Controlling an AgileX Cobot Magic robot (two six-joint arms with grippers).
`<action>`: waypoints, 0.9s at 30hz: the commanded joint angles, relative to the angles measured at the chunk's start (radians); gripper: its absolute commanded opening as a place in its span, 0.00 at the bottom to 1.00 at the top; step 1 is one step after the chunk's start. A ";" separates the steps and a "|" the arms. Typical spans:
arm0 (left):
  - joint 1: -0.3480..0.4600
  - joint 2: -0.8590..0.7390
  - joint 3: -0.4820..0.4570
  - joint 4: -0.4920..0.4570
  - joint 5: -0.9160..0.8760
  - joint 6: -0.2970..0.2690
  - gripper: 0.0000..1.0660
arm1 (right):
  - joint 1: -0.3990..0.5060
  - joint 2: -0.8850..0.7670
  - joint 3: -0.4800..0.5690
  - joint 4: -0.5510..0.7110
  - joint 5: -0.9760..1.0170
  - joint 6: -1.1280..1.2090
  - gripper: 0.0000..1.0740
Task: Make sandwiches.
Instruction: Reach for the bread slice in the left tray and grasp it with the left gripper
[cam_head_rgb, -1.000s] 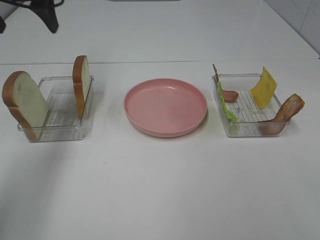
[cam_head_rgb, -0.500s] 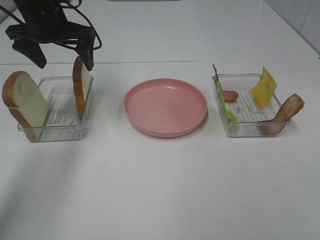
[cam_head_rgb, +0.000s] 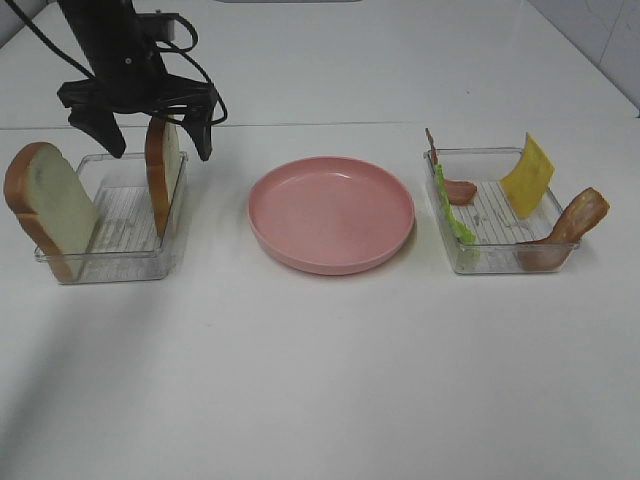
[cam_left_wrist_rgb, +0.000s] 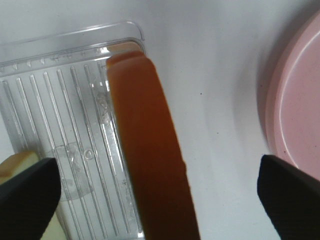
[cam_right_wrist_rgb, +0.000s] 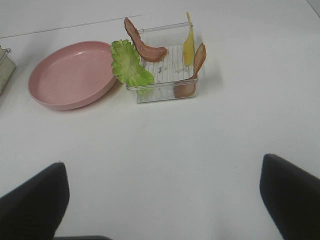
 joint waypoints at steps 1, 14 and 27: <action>-0.007 0.016 -0.007 -0.005 0.014 0.002 0.94 | -0.006 -0.024 0.003 -0.001 -0.010 -0.002 0.92; -0.007 0.043 -0.006 0.033 0.007 0.023 0.38 | -0.006 -0.024 0.003 -0.001 -0.010 -0.002 0.92; -0.007 0.043 -0.006 0.016 0.016 -0.038 0.00 | -0.006 -0.024 0.003 -0.001 -0.010 -0.002 0.92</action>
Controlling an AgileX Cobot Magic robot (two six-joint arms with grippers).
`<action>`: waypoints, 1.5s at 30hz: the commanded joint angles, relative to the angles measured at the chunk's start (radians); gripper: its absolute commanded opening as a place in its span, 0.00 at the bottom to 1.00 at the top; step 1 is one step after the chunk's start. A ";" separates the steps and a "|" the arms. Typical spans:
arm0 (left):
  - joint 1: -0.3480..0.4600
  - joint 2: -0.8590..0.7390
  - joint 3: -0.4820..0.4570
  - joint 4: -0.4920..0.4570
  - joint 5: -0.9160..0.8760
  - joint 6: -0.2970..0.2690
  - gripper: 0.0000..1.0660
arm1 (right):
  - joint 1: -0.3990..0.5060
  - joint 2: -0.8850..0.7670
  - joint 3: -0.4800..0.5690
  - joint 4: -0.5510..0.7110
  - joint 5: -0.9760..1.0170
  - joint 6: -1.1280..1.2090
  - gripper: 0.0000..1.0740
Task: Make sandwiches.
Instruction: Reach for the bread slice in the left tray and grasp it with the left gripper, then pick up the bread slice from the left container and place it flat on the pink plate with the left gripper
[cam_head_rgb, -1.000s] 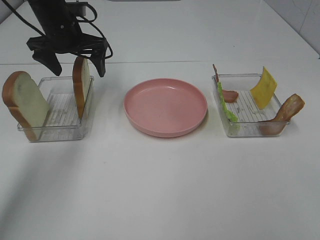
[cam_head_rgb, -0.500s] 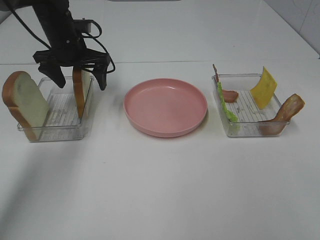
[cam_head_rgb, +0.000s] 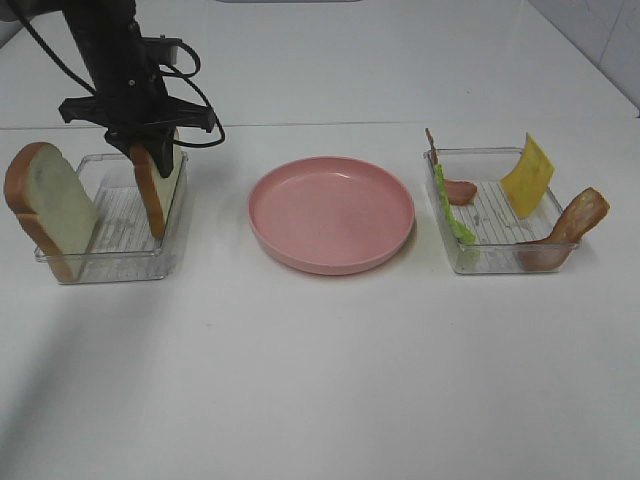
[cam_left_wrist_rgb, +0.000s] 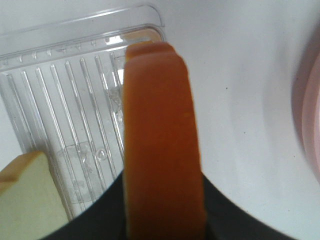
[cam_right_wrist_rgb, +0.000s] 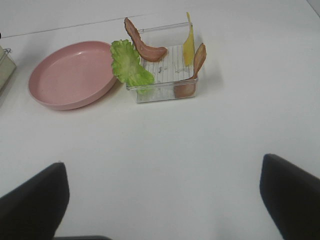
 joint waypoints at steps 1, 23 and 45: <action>-0.007 0.001 -0.001 -0.024 0.003 -0.047 0.00 | -0.006 -0.024 0.003 -0.001 -0.010 -0.002 0.92; -0.007 -0.231 0.001 -0.008 0.071 -0.032 0.00 | -0.006 -0.024 0.003 -0.001 -0.010 -0.002 0.92; -0.158 -0.075 0.002 -0.582 -0.189 0.090 0.00 | -0.006 -0.024 0.003 -0.001 -0.010 -0.002 0.92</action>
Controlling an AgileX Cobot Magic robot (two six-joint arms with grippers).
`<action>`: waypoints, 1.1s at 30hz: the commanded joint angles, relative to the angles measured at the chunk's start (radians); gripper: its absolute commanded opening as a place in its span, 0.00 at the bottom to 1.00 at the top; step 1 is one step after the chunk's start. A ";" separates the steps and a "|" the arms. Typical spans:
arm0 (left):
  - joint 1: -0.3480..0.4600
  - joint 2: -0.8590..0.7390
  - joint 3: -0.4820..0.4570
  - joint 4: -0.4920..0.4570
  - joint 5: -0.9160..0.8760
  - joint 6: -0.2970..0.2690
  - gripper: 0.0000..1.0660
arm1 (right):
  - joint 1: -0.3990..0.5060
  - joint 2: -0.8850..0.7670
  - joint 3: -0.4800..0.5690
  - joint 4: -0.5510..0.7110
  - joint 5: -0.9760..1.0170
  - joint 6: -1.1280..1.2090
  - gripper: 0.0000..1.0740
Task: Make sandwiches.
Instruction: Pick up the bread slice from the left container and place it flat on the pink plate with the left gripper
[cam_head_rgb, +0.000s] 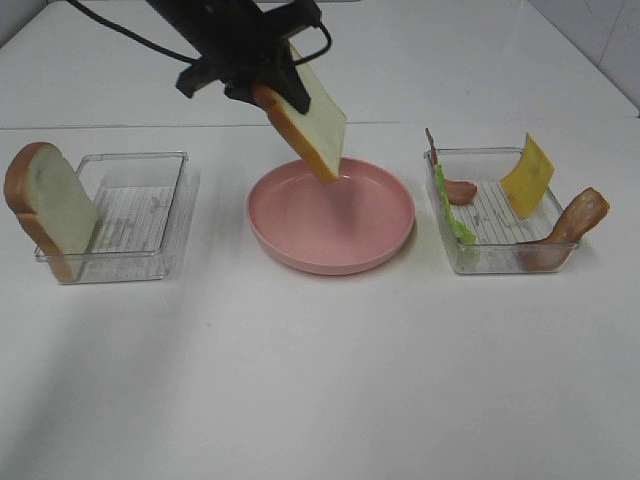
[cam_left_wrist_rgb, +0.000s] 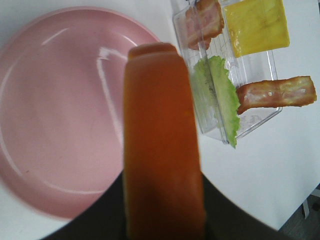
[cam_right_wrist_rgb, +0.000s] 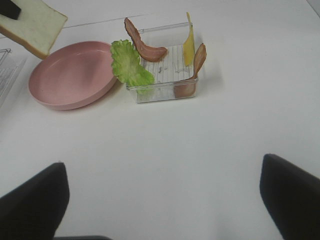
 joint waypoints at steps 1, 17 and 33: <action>-0.039 0.026 0.002 -0.021 -0.064 -0.015 0.00 | -0.006 -0.024 0.003 -0.001 -0.009 -0.002 0.92; -0.097 0.161 0.001 -0.039 -0.262 -0.064 0.00 | -0.006 -0.024 0.003 -0.001 -0.009 -0.002 0.92; -0.097 0.224 0.001 -0.074 -0.266 -0.064 0.00 | -0.006 -0.024 0.003 -0.001 -0.009 -0.002 0.92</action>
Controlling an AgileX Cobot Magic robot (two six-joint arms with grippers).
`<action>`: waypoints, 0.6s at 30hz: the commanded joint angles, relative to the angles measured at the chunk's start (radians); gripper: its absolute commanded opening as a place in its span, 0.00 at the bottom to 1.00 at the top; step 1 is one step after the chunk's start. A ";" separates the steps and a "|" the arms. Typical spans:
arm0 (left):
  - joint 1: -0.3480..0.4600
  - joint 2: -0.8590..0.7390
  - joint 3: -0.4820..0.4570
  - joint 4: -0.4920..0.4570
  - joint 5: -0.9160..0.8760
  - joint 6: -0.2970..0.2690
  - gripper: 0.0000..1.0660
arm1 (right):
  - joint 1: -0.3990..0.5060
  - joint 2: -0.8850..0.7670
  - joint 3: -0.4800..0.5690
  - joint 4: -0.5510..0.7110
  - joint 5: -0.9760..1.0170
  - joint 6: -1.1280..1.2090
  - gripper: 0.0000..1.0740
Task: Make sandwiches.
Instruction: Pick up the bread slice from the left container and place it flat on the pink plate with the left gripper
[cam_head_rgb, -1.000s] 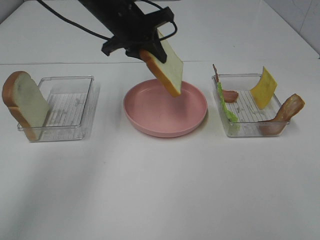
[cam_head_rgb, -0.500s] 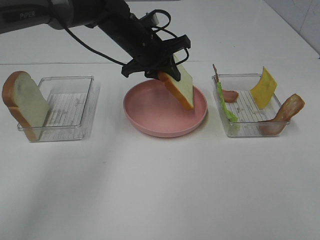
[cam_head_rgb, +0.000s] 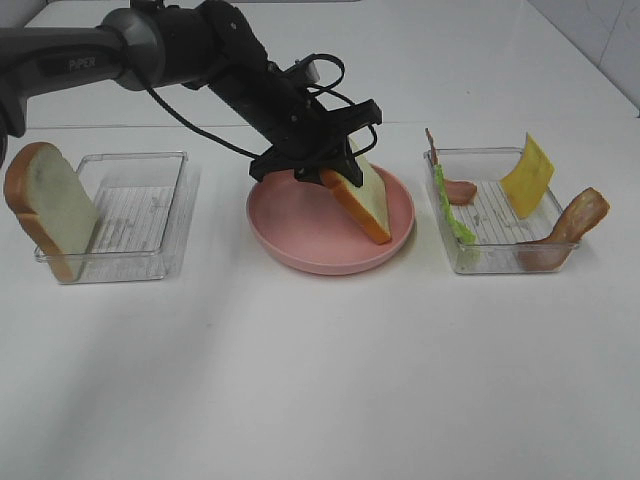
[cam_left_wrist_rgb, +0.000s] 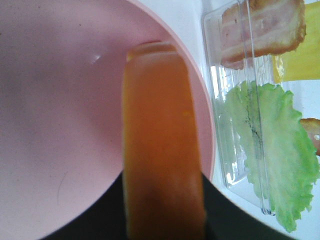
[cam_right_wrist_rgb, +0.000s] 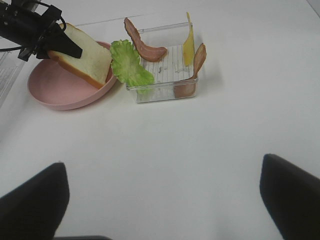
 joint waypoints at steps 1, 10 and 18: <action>-0.002 0.007 0.001 -0.015 -0.012 -0.006 0.00 | -0.006 -0.024 0.003 -0.001 -0.009 -0.002 0.92; -0.002 0.008 0.001 -0.013 -0.011 -0.006 0.00 | -0.006 -0.024 0.003 -0.001 -0.009 -0.002 0.92; -0.002 0.007 -0.001 0.004 0.010 -0.005 0.33 | -0.006 -0.024 0.003 -0.001 -0.009 -0.002 0.92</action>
